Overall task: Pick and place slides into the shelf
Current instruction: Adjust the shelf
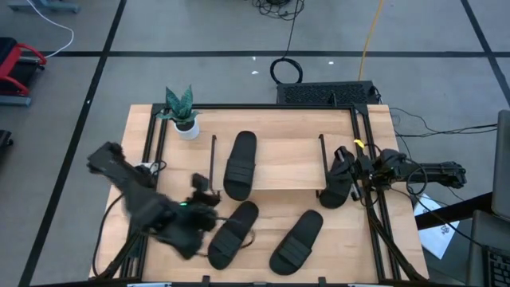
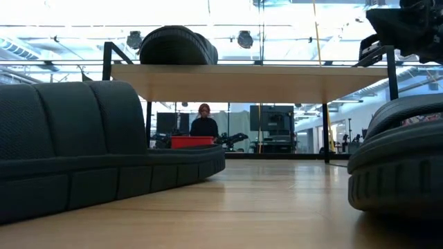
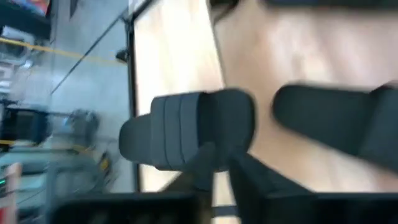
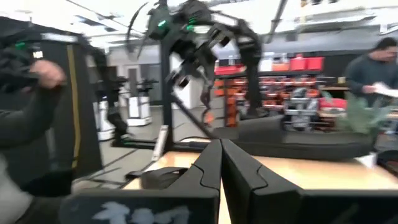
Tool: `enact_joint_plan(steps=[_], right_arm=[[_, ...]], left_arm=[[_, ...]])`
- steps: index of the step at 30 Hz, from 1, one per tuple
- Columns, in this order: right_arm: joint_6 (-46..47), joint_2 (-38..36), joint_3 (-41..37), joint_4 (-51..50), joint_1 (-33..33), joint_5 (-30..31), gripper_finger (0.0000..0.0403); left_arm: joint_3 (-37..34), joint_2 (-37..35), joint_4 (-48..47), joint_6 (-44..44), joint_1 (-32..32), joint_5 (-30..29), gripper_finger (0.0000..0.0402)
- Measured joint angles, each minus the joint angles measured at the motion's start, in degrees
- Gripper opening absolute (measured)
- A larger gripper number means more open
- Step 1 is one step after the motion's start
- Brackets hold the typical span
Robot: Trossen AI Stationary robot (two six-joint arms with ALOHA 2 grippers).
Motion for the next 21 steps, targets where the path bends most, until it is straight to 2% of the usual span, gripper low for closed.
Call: enact_joint_plan(steps=[2, 5, 8, 11, 14, 17, 21], right_arm=[[-0.40, 0.07, 1.51, -3.09, 0.02, -0.41, 0.0000], [-4.11, 0.03, 5.95, -8.32, 0.02, -0.08, 0.0000], [-8.54, 0.94, 11.44, -15.79, 0.02, 1.63, 0.0000], [-9.14, 3.20, 19.72, -25.37, 0.02, 5.81, 0.0000], [-5.60, 7.14, 29.20, -42.49, 0.01, 11.30, 0.0000], [1.05, 11.79, 35.60, -57.05, 0.00, 17.89, 0.0000], [7.11, 17.12, 36.12, -58.39, -0.02, 19.20, 0.0000]], left_arm=[[-1.74, -3.58, 3.54, -1.30, -3.20, -0.30, 0.0013], [-7.84, -9.47, 14.88, 3.42, -6.80, -1.33, 0.0021], [-17.40, -15.89, 28.64, 11.39, -8.46, -0.67, 0.0018], [-29.09, -21.84, 41.90, 20.26, -8.47, 4.33, 0.0005], [-39.97, -27.08, 53.31, 27.36, -7.42, 8.18, 0.0006], [-48.22, -31.74, 60.54, 29.42, -6.97, 6.93, 0.0015], [-54.08, -35.95, 64.14, 28.26, -6.46, 3.05, 0.0020]])
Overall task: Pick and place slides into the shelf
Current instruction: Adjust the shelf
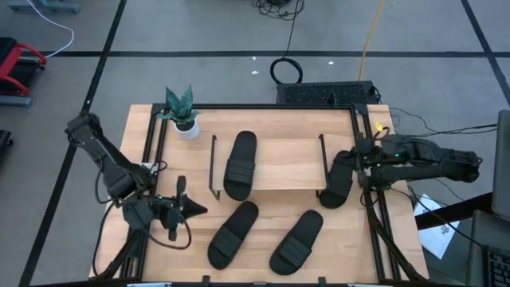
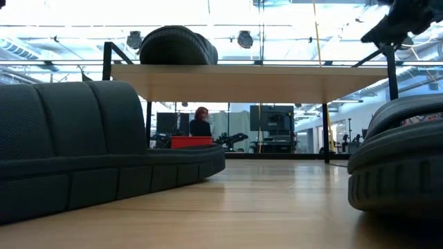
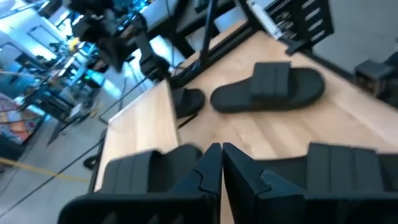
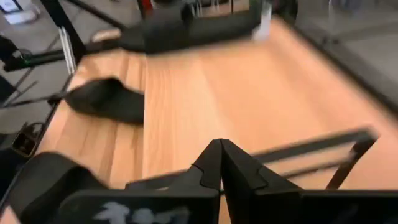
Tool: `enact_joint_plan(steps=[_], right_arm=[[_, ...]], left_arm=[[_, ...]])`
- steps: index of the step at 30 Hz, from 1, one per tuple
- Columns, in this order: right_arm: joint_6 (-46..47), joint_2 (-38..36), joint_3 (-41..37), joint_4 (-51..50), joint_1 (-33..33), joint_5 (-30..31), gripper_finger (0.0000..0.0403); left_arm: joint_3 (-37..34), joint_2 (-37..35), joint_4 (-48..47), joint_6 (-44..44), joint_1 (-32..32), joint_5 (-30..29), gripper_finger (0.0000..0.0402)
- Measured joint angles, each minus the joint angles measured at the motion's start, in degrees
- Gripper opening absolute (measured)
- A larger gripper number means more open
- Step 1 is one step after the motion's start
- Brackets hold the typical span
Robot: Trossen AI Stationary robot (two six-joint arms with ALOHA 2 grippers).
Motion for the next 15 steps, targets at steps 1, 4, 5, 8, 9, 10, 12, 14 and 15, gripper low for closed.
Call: enact_joint_plan(steps=[1, 4, 5, 8, 9, 10, 12, 14, 15], right_arm=[[1.28, 1.54, 0.01, -0.62, 0.00, -0.60, 0.0000], [5.06, 5.47, -0.01, -5.44, 0.02, -0.52, 0.0000], [6.11, 6.42, -0.01, -6.05, 0.02, 0.67, 0.0000], [8.23, 7.78, 0.01, -8.34, 0.00, 2.16, 0.0000], [8.72, 8.07, 0.23, -9.09, -0.03, 2.30, 0.0000], [9.30, 8.19, 0.60, -9.73, -0.04, 2.69, 0.0000], [10.80, 8.47, 0.99, -10.71, -0.02, 3.29, 0.0000], [11.62, 9.12, 0.95, -11.77, -0.04, 3.37, 0.0000], [11.76, 9.68, 0.95, -11.73, -0.04, 3.37, 0.0000]], left_arm=[[-0.73, -0.76, -0.44, -0.28, 0.09, -0.10, 0.0019], [-2.13, -2.72, -0.57, -0.54, 0.12, -0.13, 0.0011], [-2.43, -3.32, -0.48, -0.56, 0.12, -0.10, 0.0008], [-2.75, -4.18, -0.72, -1.24, 0.08, -0.02, 0.0002], [-2.75, -4.42, -0.86, -1.37, 0.08, -0.02, 0.0003], [-2.76, -4.58, -0.84, -1.37, 0.10, -0.02, 0.0005], [-2.75, -4.62, -0.73, -1.37, 0.12, -0.02, 0.0012], [-2.77, -4.51, -1.02, -1.37, 0.12, 0.03, 0.0018], [-2.77, -4.53, -0.99, -1.46, 0.12, 0.03, 0.0021]])
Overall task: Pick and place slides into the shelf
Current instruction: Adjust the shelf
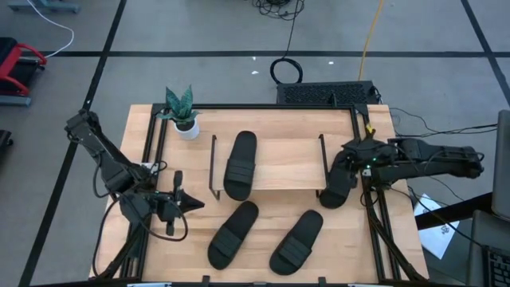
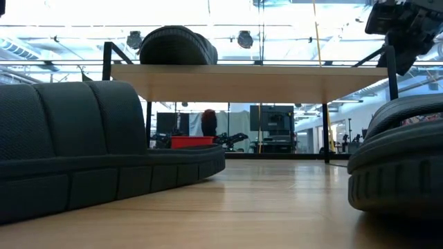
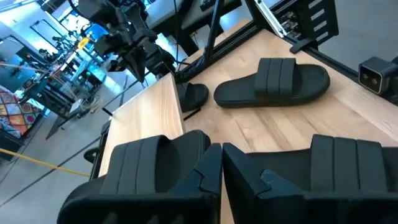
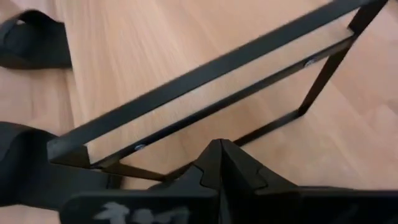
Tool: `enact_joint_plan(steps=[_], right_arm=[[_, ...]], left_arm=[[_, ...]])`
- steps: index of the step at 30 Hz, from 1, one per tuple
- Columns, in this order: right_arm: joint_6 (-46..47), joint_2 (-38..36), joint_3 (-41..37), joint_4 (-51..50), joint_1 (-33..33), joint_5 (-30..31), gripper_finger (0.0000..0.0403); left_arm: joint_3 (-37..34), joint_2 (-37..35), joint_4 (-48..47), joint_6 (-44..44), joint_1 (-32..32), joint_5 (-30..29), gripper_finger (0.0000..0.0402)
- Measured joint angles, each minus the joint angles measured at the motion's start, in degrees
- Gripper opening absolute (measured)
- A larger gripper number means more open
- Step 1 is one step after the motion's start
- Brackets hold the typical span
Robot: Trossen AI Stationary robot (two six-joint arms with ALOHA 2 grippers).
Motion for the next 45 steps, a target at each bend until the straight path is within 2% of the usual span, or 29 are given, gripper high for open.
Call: enact_joint_plan(steps=[11, 36, 41, 45], right_arm=[[0.37, 8.52, 0.00, 1.74, 0.02, 0.02, 0.0000], [-4.11, 20.18, -0.04, 13.26, 0.00, -0.22, 0.0000], [-4.95, 20.16, -0.04, 13.11, 0.00, -0.13, 0.0000], [-8.77, 15.99, -0.04, 11.81, 0.00, -0.07, 0.0000]], left_arm=[[0.00, -0.03, 0.08, -1.16, 0.00, 0.00, 0.0026], [0.00, -0.01, 0.08, -1.20, 0.00, 0.13, 0.0026], [0.00, -0.01, 0.08, -1.19, 0.00, 0.13, 0.0026], [0.00, -0.01, 0.08, 1.27, -0.04, 0.07, 0.0026]])
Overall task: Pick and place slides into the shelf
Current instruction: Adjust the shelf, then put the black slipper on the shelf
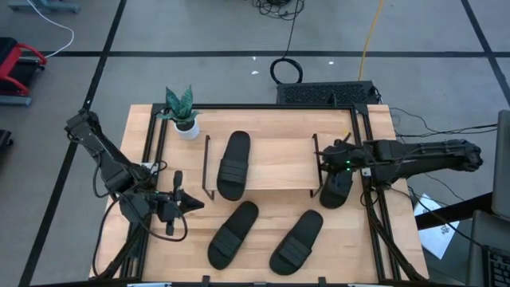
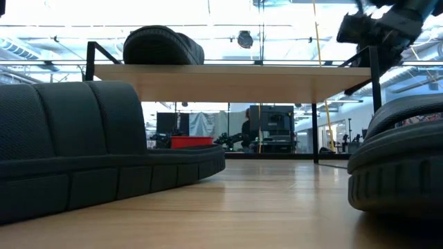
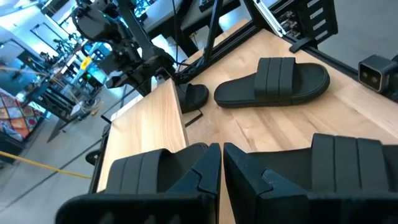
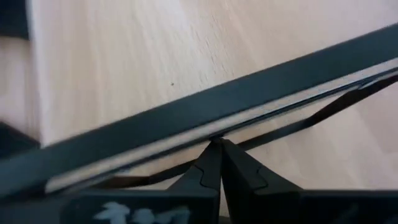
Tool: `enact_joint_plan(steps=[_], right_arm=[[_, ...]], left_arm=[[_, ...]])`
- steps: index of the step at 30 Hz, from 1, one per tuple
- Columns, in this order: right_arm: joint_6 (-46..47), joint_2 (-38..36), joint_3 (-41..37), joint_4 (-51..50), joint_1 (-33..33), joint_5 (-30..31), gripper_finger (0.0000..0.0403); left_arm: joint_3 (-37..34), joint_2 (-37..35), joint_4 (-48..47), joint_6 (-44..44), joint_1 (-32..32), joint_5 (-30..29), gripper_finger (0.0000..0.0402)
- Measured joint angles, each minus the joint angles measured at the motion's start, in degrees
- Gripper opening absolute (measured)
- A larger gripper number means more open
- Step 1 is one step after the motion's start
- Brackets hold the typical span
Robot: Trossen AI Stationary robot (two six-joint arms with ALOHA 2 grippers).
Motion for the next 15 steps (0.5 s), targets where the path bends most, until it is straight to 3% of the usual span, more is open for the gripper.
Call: enact_joint_plan(steps=[8, 15], right_arm=[[-8.78, -13.30, 4.94, -8.04, -0.06, 0.32, 0.0000], [-1.52, -14.31, 14.00, -28.98, -2.45, 10.53, 0.0000]], left_arm=[[0.00, 0.02, -1.45, 2.45, 0.00, 1.97, 0.0026], [0.00, 0.04, -3.02, 0.95, 0.04, 1.88, 0.0026]])
